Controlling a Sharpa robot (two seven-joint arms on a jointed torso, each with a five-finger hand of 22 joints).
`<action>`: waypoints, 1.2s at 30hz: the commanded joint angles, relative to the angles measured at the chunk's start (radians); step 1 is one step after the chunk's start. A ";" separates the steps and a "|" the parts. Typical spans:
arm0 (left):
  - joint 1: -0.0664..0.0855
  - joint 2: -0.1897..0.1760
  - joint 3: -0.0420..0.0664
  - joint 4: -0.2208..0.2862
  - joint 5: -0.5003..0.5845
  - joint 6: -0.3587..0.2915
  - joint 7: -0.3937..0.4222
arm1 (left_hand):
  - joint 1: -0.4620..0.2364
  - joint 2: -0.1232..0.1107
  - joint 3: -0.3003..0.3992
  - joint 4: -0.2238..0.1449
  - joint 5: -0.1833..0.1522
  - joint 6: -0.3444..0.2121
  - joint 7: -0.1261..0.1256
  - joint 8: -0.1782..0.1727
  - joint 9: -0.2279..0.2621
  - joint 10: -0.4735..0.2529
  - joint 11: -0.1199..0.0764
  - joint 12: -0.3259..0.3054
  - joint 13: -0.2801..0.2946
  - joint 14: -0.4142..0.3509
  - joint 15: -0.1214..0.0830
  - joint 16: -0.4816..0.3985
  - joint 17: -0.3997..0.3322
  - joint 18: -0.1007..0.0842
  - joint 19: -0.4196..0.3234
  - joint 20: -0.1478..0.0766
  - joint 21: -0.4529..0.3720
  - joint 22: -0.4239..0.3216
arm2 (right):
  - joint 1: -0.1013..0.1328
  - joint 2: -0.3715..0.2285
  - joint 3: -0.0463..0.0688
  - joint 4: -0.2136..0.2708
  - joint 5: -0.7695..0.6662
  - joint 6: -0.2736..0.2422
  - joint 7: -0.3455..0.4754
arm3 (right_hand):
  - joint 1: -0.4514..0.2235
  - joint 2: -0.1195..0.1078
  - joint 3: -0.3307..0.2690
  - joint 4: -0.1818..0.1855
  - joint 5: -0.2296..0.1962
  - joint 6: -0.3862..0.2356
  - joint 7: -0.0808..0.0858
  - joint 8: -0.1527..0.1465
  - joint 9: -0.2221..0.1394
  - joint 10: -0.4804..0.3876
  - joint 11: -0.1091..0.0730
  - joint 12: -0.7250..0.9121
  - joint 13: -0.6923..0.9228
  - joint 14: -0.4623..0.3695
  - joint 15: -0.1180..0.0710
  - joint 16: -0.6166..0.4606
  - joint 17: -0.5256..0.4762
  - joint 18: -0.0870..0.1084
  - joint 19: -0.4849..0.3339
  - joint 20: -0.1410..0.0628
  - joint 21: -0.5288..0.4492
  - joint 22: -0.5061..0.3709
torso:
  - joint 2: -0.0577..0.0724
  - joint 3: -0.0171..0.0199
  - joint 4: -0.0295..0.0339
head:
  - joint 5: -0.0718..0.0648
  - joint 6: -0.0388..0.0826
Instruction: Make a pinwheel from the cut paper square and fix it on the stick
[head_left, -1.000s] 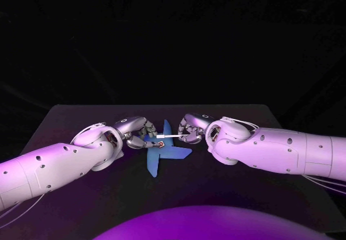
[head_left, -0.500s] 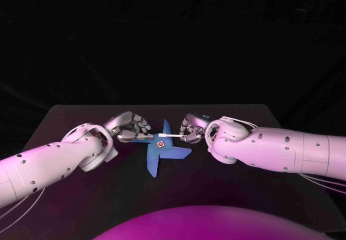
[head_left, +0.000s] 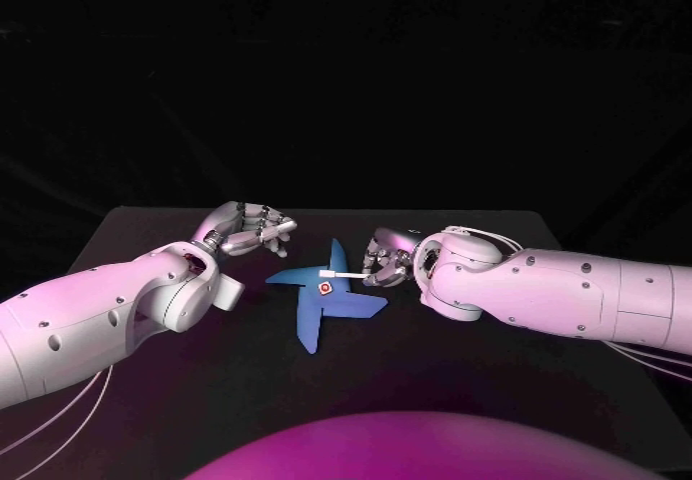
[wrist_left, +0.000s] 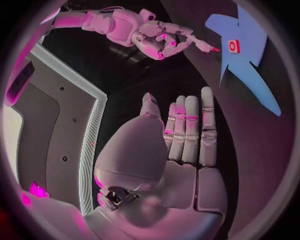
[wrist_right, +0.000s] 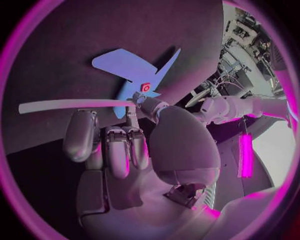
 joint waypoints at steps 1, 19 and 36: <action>0.001 0.008 0.002 0.004 0.118 0.054 0.049 | 0.011 0.020 -0.028 0.000 -0.004 0.002 -0.013 0.030 0.028 0.026 -0.012 0.004 0.013 0.034 -0.011 0.017 0.016 0.005 0.022 -0.012 0.018 0.010 | 0.005 0.005 0.000 -0.007 0.074 0.083 -0.021 | -0.002 0.009 0.006 -0.001 0.005 0.020 -0.017 0.003 0.001 0.104 -0.005 0.003 0.263 0.106 -0.005 0.004 0.263 -0.004 0.006 -0.010 -0.005 0.155 | 0.000 0.0009 -0.0003 | 0.004 0.000; 0.008 0.029 0.012 0.007 0.129 0.063 0.042 | 0.049 0.053 -0.096 -0.002 -0.006 -0.018 -0.026 0.104 0.112 0.039 -0.025 0.039 0.066 0.049 -0.023 0.042 0.056 0.003 0.028 -0.026 0.050 0.036 | 0.018 0.064 0.000 -0.089 0.159 0.141 -0.046 | -0.004 0.010 0.009 -0.002 0.005 0.019 -0.017 0.003 0.002 0.104 -0.005 0.003 0.263 0.106 -0.005 0.004 0.263 -0.003 0.005 -0.010 -0.012 0.154 | 0.000 0.0014 0.0005 | 0.006 0.000; 0.010 0.038 0.012 0.003 0.129 0.068 0.027 | 0.052 0.056 -0.102 -0.002 -0.006 -0.021 -0.026 0.109 0.118 0.037 -0.025 0.040 0.069 0.049 -0.023 0.043 0.058 0.003 0.027 -0.026 0.052 0.037 | 0.020 0.076 -0.003 -0.112 0.165 0.172 -0.053 | -0.006 0.010 0.011 -0.004 0.005 0.018 -0.017 0.003 0.003 0.104 -0.005 0.003 0.263 0.106 -0.005 0.004 0.263 -0.003 0.005 -0.010 -0.011 0.154 | 0.000 0.0024 0.0000 | 0.009 0.000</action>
